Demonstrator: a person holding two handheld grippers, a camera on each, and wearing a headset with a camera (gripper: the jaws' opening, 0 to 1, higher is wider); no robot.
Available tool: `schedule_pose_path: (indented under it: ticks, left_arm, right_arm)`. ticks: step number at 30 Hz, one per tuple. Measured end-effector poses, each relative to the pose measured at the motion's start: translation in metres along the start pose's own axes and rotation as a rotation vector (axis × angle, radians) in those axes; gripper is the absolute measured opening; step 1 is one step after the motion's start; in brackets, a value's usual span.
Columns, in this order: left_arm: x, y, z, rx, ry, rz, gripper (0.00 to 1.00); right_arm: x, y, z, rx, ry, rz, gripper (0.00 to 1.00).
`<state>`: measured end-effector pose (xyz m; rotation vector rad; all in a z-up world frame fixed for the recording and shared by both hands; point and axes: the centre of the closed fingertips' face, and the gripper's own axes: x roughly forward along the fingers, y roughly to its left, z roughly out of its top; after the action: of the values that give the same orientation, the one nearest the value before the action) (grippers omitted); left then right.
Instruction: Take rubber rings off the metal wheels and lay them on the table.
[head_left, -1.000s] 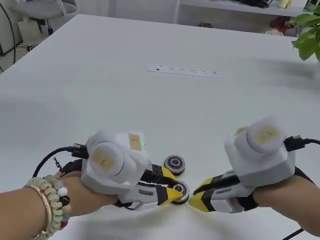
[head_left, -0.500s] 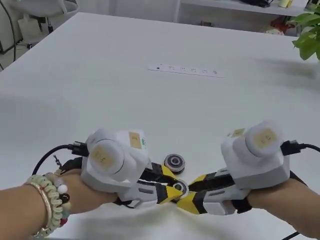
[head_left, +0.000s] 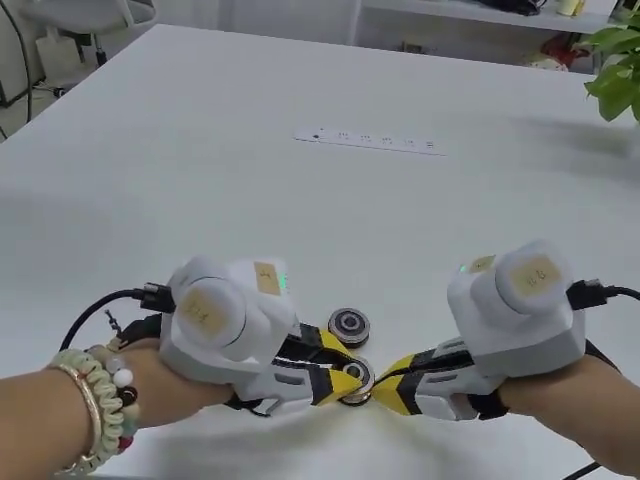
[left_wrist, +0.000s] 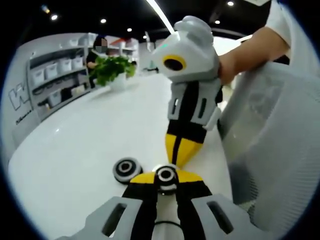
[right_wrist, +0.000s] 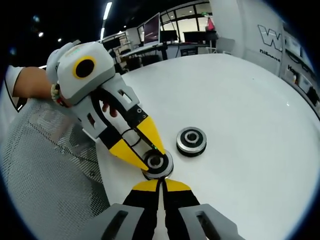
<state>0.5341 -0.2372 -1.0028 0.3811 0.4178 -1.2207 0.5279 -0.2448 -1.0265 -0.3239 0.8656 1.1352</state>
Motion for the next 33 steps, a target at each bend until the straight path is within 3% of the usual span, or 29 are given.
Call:
schedule_pose_path:
  ticks: [7,11,12,15,17,19,23,25,26,29,33]
  left_arm:
    - [0.000,0.001,0.000,-0.001,0.003,0.005,0.14]
    - [-0.001,0.002,-0.001,-0.003,0.004,0.009,0.14]
    - [-0.001,0.002,-0.001,-0.004,0.004,0.009,0.14]
    - [-0.001,0.002,-0.001,-0.003,0.005,0.010,0.14]
    - [-0.001,0.002,-0.001,-0.004,0.004,0.010,0.14]
    - [-0.001,0.002,-0.001,-0.005,0.004,0.010,0.14]
    - [-0.001,0.002,-0.001,-0.007,0.002,0.010,0.14]
    - [-0.001,0.002,-0.001,-0.007,0.002,0.010,0.14]
    - [-0.001,0.002,-0.001,-0.006,0.002,0.010,0.14]
    - [-0.001,0.002,-0.001,-0.006,0.003,0.010,0.14]
    - [-0.001,0.002,-0.001,-0.006,0.002,0.009,0.14]
  right_arm:
    - [-0.004,-0.005,0.002,0.084,0.001,-0.026,0.00]
    - [-0.009,-0.008,0.005,0.161,-0.027,-0.023,0.00]
    - [-0.011,-0.011,0.007,0.175,-0.040,-0.030,0.00]
    - [-0.018,-0.015,0.026,0.292,-0.155,-0.016,0.00]
    - [-0.024,-0.020,0.028,0.327,-0.183,-0.015,0.00]
    - [-0.024,-0.022,0.019,0.274,-0.147,-0.036,0.00]
    - [-0.015,-0.016,0.008,0.076,-0.069,-0.051,0.00]
    - [-0.008,-0.004,0.005,0.042,-0.037,-0.007,0.02]
    - [-0.006,0.000,0.003,0.030,-0.024,0.005,0.07]
    - [-0.003,0.001,0.000,-0.011,-0.007,0.006,0.17]
    - [-0.001,0.000,0.003,-0.024,-0.026,-0.004,0.20]
